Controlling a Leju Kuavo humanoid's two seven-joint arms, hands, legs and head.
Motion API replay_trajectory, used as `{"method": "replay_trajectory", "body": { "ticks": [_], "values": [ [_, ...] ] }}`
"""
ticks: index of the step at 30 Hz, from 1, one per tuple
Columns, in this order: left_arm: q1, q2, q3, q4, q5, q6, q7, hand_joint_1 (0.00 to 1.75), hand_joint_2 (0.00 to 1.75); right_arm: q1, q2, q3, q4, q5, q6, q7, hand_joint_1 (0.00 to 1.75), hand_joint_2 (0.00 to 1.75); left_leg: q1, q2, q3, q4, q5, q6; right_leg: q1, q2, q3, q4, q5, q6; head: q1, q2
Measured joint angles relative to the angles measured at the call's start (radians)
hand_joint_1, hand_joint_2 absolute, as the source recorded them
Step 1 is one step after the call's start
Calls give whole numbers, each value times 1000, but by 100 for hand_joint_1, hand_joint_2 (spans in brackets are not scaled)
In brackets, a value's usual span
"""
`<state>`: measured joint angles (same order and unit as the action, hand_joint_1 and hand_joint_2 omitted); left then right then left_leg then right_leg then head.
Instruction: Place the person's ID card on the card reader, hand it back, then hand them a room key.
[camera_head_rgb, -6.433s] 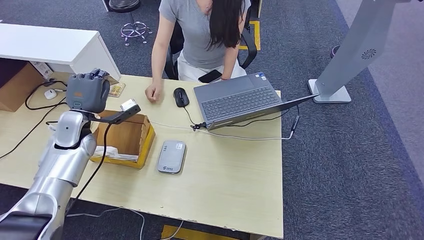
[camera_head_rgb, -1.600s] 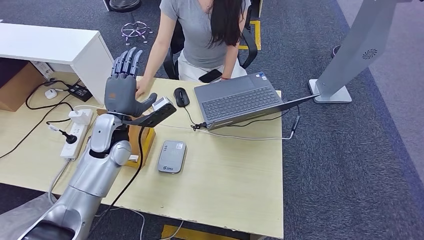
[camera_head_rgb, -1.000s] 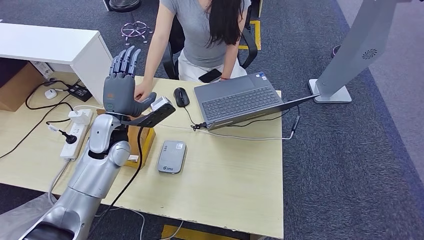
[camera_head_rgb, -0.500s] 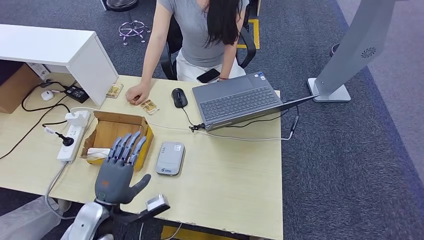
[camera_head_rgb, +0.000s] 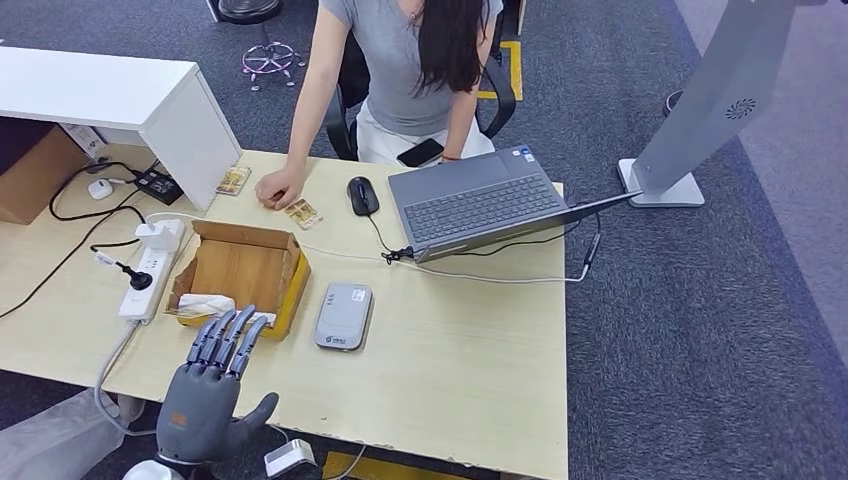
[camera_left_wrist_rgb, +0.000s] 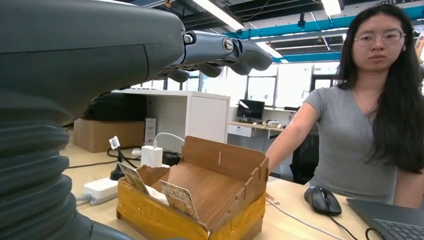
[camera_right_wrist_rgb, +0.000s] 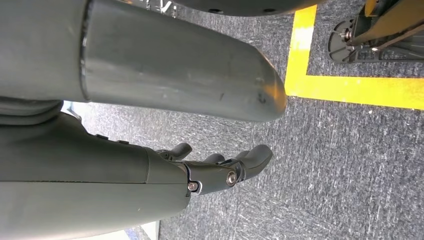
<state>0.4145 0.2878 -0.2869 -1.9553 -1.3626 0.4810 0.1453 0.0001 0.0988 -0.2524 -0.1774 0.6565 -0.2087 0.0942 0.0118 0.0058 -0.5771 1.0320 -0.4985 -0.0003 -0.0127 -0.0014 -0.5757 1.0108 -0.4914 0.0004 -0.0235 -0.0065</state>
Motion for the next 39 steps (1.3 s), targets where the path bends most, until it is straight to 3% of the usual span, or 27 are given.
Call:
{"method": "replay_trajectory", "body": {
  "ticks": [10,17,24,39],
  "values": [
    [6,3,0,-8,-4,0,5,0,175,0,2,-6,0,0,0,0,0,0,0,0,0,0,0,0,0,0,0,0,0,0,0,0],
    [44,4,38,-22,-68,-3,89,0,175,0,6,-7,0,8,1,2,0,0,0,0,0,0,0,0,0,0,0,0,0,0,0,0],
    [51,2,101,-22,-64,-12,87,0,175,0,6,-7,0,16,1,3,0,0,0,0,1,0,0,0,0,0,1,0,0,0,0,0],
    [53,-1,122,-22,-64,-13,85,0,175,0,6,-7,0,16,1,3,0,0,0,0,1,0,0,0,0,0,1,0,0,0,0,0]
  ]
}}
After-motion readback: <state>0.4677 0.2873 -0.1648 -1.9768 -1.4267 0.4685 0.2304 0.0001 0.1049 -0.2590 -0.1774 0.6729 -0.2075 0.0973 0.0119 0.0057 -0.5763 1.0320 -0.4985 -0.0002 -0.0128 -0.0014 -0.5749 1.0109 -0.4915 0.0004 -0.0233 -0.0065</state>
